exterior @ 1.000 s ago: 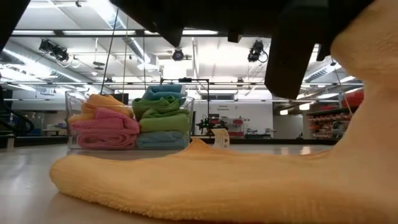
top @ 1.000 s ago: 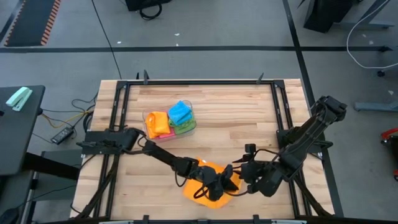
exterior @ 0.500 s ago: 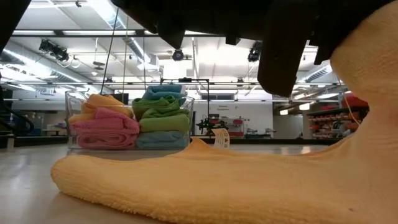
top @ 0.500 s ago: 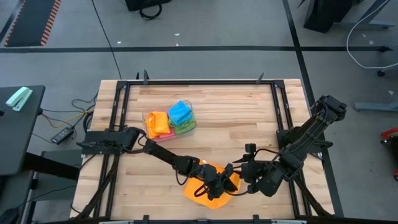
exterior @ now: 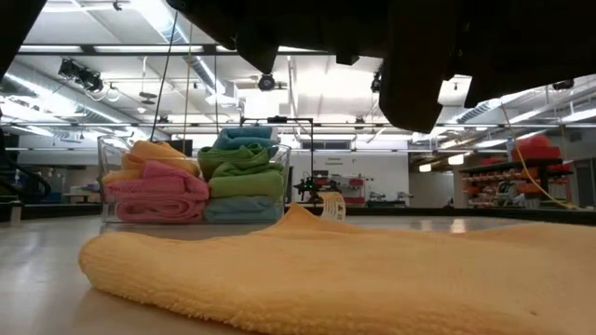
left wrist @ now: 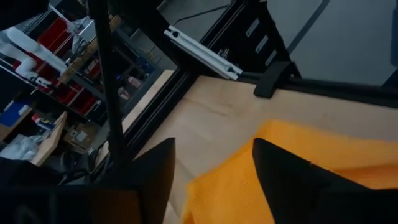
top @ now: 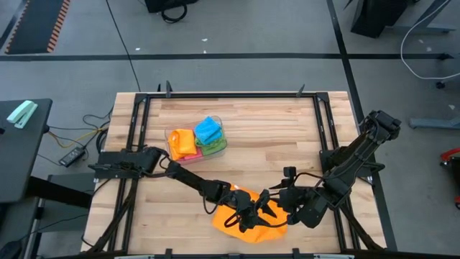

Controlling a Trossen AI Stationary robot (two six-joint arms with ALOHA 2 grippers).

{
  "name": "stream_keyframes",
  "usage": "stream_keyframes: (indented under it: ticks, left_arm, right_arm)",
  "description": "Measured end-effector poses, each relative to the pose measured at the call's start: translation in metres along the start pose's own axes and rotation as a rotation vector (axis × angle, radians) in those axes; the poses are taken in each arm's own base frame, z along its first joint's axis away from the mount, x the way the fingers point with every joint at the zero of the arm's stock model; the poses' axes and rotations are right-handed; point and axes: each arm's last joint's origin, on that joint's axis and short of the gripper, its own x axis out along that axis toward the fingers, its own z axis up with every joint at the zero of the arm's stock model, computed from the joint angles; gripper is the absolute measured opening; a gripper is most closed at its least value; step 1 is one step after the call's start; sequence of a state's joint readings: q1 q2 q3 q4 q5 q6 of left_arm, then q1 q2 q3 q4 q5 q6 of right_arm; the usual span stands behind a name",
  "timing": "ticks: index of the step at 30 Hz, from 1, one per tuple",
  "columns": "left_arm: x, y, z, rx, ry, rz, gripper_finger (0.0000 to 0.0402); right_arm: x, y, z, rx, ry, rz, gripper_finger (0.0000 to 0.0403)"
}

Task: Fold microfiber towels
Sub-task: Fold the yellow microfiber towel

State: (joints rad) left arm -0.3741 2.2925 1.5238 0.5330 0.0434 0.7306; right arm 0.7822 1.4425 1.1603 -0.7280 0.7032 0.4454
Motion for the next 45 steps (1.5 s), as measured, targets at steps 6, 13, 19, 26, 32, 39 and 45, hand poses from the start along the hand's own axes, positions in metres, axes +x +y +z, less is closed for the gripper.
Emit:
stream_keyframes:
  ticks: [6,13,19,26,32,39,45]
  left_arm:
    - [0.0,0.0,0.0,-0.019,-0.005,-0.003,0.024]
    - [-0.013,-0.003,0.009,-0.1,0.141,-0.132,0.0207]
    - [-0.031,-0.012,0.012,-0.132,0.367,-0.262,0.0176]
    - [-0.04,-0.025,0.003,-0.037,0.635,-0.201,0.0154]
    - [-0.042,-0.026,0.001,-0.051,0.672,-0.184,0.0138]
    - [-0.047,-0.025,0.006,-0.016,0.718,-0.152,0.0123]
    - [-0.058,-0.013,0.022,-0.058,0.701,-0.125,0.0113]
  right_arm:
    - [0.0,0.0,0.0,0.009,0.001,0.0,0.0166]
    - [0.001,0.003,-0.005,0.032,0.0,-0.005,0.0166]
    - [0.017,0.007,-0.028,0.083,0.017,-0.003,0.0166]
    - [0.037,0.014,-0.058,0.178,0.032,0.072,0.0166]
    - [0.048,0.014,-0.087,0.315,0.152,0.125,0.0166]
    - [0.07,0.029,-0.107,0.254,0.194,0.172,0.0166]
    - [0.089,0.049,-0.113,0.096,0.222,0.209,0.0166]
